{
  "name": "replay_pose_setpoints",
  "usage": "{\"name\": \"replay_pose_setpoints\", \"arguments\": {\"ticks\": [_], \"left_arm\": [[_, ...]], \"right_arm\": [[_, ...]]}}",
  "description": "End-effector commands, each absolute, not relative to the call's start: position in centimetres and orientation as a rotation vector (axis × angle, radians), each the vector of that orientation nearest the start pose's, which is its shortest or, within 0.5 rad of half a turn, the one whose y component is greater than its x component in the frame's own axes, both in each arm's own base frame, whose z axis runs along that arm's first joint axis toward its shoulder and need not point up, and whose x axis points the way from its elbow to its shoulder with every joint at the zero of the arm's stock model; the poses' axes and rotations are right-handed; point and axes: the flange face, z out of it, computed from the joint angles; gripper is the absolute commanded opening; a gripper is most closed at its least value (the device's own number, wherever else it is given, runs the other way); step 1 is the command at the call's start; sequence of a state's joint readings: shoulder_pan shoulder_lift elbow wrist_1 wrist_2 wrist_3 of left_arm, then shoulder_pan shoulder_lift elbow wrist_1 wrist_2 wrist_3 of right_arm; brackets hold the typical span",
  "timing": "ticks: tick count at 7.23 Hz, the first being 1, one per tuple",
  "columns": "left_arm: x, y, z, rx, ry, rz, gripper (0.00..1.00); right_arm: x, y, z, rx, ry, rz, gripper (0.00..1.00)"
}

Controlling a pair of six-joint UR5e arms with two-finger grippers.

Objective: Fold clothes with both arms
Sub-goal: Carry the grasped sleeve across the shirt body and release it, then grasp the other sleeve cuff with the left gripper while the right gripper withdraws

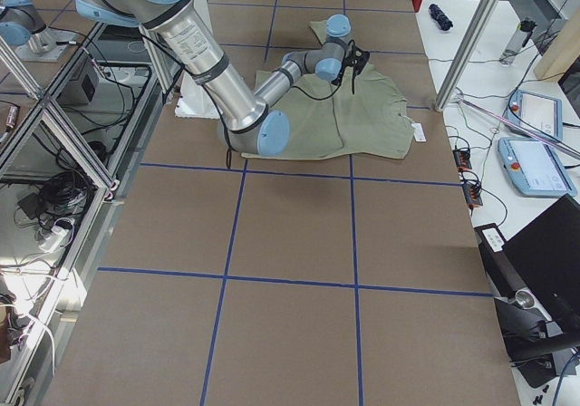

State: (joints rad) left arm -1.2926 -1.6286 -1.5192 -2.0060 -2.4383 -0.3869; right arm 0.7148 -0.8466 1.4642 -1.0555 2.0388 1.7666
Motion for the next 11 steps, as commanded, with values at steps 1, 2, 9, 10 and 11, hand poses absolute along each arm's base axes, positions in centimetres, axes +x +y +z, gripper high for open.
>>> {"name": "replay_pose_setpoints", "arguments": {"ticks": [1, 2, 9, 10, 11], "left_arm": [[13.5, -54.5, 64.4, 0.034, 0.953, 0.045, 0.98], [16.2, -53.8, 64.3, 0.007, 0.959, 0.067, 0.96], [19.8, -51.9, 66.0, -0.059, 0.938, 0.105, 0.81], [19.9, -51.8, 66.3, -0.064, 0.936, 0.105, 0.79], [19.9, -51.8, 66.2, -0.063, 0.936, 0.106, 0.77]], "right_arm": [[-32.1, -54.3, 30.5, -0.129, -1.186, 0.431, 1.0], [-27.0, -55.4, 34.1, -0.128, -1.165, 0.471, 1.0], [-20.8, -55.0, 41.2, -0.056, -1.098, 0.432, 1.0], [-20.8, -55.0, 41.2, -0.056, -1.098, 0.434, 1.0], [-20.8, -55.0, 41.1, -0.054, -1.099, 0.432, 1.0]]}}
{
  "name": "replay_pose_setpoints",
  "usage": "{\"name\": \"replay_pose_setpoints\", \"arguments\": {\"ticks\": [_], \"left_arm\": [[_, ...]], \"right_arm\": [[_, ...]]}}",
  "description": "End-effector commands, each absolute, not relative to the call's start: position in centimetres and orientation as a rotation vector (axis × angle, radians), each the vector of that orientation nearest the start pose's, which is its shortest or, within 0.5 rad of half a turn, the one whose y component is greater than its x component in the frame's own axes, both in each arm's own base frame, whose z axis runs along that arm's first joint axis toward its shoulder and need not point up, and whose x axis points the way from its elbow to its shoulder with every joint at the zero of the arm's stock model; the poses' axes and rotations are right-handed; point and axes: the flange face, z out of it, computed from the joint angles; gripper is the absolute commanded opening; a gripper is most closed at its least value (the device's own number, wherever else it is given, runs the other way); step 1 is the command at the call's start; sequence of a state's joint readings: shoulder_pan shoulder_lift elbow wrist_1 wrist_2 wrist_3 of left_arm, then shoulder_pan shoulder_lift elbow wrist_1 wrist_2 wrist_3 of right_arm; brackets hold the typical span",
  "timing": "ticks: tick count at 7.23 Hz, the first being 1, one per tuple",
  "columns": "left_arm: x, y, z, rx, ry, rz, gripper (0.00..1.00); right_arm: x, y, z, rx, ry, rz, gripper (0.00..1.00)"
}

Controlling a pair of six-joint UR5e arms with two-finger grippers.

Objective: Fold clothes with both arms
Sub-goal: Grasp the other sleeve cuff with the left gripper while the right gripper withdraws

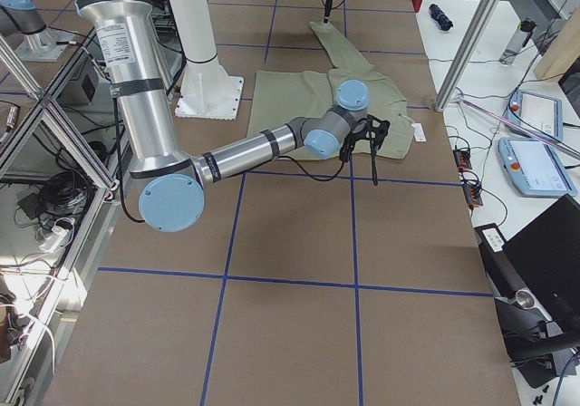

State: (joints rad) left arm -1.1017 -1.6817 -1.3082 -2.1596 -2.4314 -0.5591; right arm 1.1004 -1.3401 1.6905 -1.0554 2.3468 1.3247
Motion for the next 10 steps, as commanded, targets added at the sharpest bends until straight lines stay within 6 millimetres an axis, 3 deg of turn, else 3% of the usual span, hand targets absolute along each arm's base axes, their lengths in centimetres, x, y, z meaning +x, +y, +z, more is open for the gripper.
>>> {"name": "replay_pose_setpoints", "arguments": {"ticks": [1, 2, 3, 4, 5, 6, 7, 8, 9, 10], "left_arm": [[19.9, -51.9, 66.2, -0.061, 0.937, 0.106, 0.62], [19.9, -51.9, 66.1, -0.062, 0.935, 0.103, 0.43], [20.0, -52.0, 65.8, -0.072, 0.936, 0.077, 0.08], [20.1, -52.2, 65.4, -0.068, 0.938, 0.074, 0.0], [20.2, -52.4, 62.9, -0.041, 0.965, 0.089, 0.0], [19.9, -51.8, 58.3, -0.013, 1.023, 0.119, 0.0], [20.2, -50.9, 51.5, -0.078, 1.119, 0.116, 0.0], [20.5, -51.2, 43.8, -0.086, 1.172, 0.059, 0.0], [22.7, -53.1, 35.4, -0.108, 1.231, -0.033, 0.0], [29.7, -53.3, 25.9, -0.197, 1.279, -0.07, 0.0]], "right_arm": [[-20.6, -55.1, 41.1, -0.053, -1.099, 0.434, 1.0], [-20.3, -55.1, 40.9, -0.049, -1.103, 0.437, 1.0], [-20.2, -55.1, 40.8, -0.046, -1.104, 0.436, 1.0], [-20.2, -55.1, 40.8, -0.046, -1.104, 0.436, 1.0], [-20.0, -55.2, 40.8, -0.046, -1.104, 0.44, 1.0], [-18.6, -55.5, 40.7, -0.043, -1.116, 0.45, 1.0], [-17.4, -55.7, 40.9, -0.034, -1.121, 0.44, 1.0], [-15.2, -55.4, 42.8, -0.023, -1.11, 0.431, 1.0], [-12.2, -54.7, 45.9, 0.01, -1.091, 0.383, 1.0], [-9.5, -53.7, 48.5, 0.049, -1.072, 0.331, 1.0]]}}
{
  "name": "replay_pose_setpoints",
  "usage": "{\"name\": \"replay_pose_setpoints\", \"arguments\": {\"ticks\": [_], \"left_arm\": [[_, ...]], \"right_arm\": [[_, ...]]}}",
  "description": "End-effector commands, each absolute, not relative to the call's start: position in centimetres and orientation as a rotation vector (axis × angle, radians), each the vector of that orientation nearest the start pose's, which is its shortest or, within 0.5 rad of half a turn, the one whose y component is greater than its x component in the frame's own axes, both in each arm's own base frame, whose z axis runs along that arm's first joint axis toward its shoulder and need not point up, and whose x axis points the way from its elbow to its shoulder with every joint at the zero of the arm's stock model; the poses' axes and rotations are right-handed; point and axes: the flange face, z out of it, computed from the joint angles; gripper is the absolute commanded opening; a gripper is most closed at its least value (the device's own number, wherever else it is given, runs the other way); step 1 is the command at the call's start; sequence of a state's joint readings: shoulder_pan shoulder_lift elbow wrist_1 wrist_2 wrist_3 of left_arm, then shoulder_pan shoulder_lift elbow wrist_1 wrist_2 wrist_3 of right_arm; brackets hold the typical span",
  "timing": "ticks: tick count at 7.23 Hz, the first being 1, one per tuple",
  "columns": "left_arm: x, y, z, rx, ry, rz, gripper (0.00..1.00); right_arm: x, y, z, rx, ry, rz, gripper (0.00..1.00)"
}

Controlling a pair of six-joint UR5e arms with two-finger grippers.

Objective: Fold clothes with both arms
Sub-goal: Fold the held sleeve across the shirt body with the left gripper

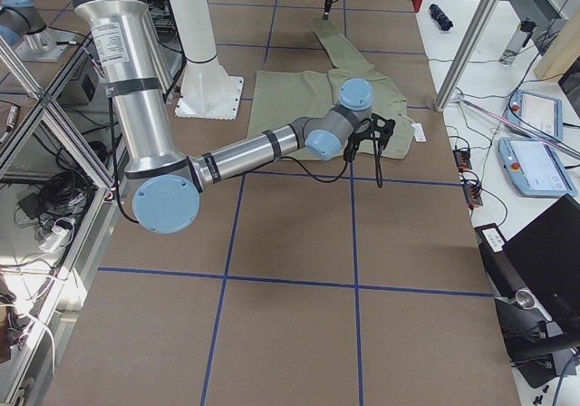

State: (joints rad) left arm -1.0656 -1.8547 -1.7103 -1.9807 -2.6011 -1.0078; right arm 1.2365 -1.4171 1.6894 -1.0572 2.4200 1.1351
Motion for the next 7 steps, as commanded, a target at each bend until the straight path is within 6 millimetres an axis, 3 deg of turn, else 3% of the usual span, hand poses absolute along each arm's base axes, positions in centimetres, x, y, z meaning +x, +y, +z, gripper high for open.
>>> {"name": "replay_pose_setpoints", "arguments": {"ticks": [1, 2, 3, 4, 5, 6, 7], "left_arm": [[36.1, -54.3, 17.5, -0.185, 1.299, -0.138, 0.0], [43.0, -55.2, 12.1, -0.151, 1.327, -0.19, 0.0], [47.9, -56.9, 9.1, -0.115, 1.387, -0.306, 0.0], [55.1, -57.7, 4.0, -0.089, 1.376, -0.331, 0.0], [60.6, -57.2, 0.2, -0.004, 1.382, -0.369, 0.0], [64.0, -55.8, 0.8, 0.1, 1.437, -0.402, 0.0], [66.3, -55.8, 1.4, 0.12, 1.428, -0.418, 0.06]], "right_arm": [[-7.7, -53.1, 49.2, 0.064, -1.069, 0.341, 1.0], [-7.4, -52.9, 49.6, 0.058, -1.069, 0.346, 1.0], [-7.5, -52.8, 49.9, 0.052, -1.067, 0.348, 1.0], [-7.4, -52.6, 49.9, 0.054, -1.067, 0.349, 1.0], [-7.4, -52.6, 50.0, 0.053, -1.066, 0.349, 1.0], [-7.3, -52.3, 50.4, 0.052, -1.063, 0.351, 1.0], [-7.4, -52.3, 50.5, 0.051, -1.059, 0.353, 1.0]]}}
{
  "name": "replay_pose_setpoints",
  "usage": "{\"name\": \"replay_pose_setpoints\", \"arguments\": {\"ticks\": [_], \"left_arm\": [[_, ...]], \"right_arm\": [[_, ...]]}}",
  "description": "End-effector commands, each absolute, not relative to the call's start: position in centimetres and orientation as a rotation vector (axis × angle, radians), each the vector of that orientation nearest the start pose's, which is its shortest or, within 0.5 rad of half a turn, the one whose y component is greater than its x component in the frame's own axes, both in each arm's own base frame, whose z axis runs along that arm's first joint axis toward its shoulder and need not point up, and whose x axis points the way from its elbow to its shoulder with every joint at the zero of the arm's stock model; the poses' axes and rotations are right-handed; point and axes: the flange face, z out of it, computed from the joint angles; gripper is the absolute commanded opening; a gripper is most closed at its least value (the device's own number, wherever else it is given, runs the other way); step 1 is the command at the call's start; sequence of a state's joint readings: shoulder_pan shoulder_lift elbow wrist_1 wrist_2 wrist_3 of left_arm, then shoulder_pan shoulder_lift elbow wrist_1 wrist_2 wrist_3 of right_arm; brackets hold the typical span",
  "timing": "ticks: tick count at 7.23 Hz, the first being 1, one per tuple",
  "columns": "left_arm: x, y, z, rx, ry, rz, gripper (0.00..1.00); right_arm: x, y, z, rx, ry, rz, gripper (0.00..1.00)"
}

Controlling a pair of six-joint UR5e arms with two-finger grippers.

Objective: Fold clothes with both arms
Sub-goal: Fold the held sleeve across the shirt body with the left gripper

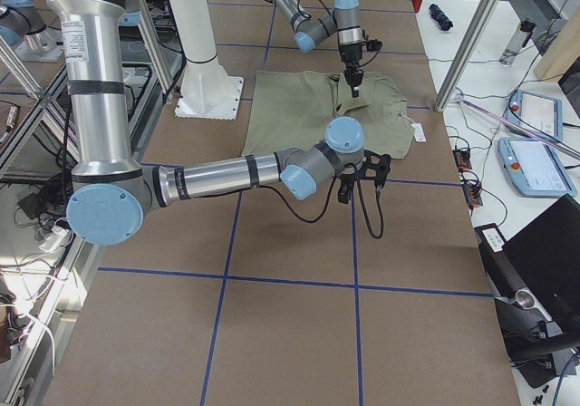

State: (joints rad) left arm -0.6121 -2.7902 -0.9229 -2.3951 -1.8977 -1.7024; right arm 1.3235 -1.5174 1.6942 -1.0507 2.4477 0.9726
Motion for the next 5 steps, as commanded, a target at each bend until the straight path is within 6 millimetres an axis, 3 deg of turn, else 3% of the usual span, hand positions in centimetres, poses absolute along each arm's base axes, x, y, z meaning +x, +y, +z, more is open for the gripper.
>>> {"name": "replay_pose_setpoints", "arguments": {"ticks": [1, 2, 3, 4, 5], "left_arm": [[66.7, -56.3, 2.4, 0.14, 1.415, -0.416, 0.62], [66.6, -56.2, 2.0, 0.151, 1.421, -0.406, 0.92], [65.3, -55.5, 0.4, 0.157, 1.459, -0.391, 0.94], [63.4, -54.0, 2.2, 0.129, 1.459, -0.367, 0.94], [60.0, -51.1, 6.2, 0.046, 1.445, -0.299, 0.93]], "right_arm": [[-7.5, -52.3, 50.7, 0.049, -1.056, 0.354, 1.0], [-7.8, -52.3, 50.7, 0.046, -1.057, 0.349, 1.0], [-9.6, -52.1, 50.1, 0.033, -1.062, 0.326, 1.0], [-11.7, -51.8, 49.9, 0.016, -1.059, 0.308, 1.0], [-15.2, -50.9, 48.1, 0.0, -1.043, 0.335, 1.0]]}}
